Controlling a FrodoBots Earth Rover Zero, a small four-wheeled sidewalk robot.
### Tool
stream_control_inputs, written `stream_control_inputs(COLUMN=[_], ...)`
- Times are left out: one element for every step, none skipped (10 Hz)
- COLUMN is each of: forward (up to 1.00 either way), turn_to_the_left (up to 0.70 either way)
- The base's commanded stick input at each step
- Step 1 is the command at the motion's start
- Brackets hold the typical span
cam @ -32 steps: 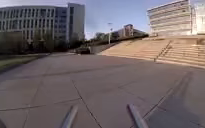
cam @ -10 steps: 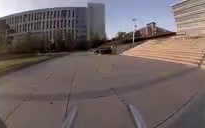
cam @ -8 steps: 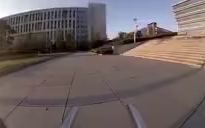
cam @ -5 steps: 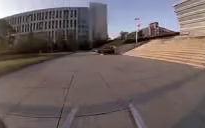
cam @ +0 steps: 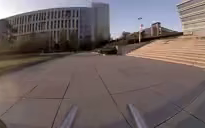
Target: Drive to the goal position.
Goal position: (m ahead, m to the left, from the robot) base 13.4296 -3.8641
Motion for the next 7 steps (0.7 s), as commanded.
stream_control_inputs(forward=[0.70,0.70,0.70,0.70,0.70,0.70,0.70], turn_to_the_left=[0.00,0.00,0.00,0.09,0.14,0.14,0.14])
